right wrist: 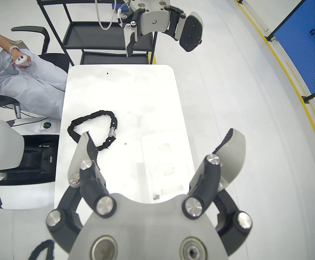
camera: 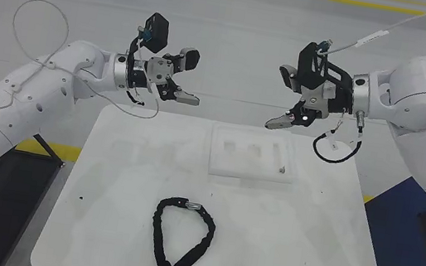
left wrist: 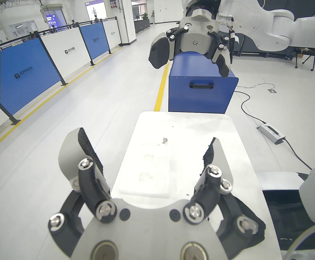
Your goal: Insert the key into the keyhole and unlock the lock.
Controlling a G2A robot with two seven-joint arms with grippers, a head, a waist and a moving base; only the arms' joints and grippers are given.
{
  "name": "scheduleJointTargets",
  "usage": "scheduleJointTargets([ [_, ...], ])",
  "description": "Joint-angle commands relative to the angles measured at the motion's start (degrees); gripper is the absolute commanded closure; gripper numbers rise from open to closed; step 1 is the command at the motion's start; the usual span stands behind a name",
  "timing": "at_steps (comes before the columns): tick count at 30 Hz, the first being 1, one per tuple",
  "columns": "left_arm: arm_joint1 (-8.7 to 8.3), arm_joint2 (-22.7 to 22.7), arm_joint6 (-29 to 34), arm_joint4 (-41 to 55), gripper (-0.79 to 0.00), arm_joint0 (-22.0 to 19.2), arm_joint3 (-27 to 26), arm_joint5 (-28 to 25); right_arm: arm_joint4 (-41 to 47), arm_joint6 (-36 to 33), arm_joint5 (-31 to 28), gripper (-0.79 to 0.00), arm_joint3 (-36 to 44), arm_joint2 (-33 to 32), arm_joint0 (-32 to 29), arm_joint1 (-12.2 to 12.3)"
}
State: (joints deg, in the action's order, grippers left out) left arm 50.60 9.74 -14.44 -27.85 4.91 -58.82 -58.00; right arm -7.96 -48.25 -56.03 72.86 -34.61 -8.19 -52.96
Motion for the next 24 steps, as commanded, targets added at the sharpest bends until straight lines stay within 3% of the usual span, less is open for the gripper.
scheduleJointTargets([
  [1, 0.0, 0.0, 0.0, 0.0, -0.785, 0.0, 0.0, 0.0, 0.0, 0.0, 0.0, -0.784, 0.0, 0.0, 0.0, 0.0],
  [14, 0.0, 0.0, 0.0, 0.0, -0.785, 0.0, 0.0, 0.0, 0.0, 0.0, 0.0, -0.784, 0.0, 0.0, 0.0, 0.0],
  [24, 0.0, 0.0, 0.01, 0.0, -0.785, 0.0, 0.0, 0.0, -2.49, 0.89, 6.68, -0.785, -1.94, 0.41, -3.97, -0.02],
])
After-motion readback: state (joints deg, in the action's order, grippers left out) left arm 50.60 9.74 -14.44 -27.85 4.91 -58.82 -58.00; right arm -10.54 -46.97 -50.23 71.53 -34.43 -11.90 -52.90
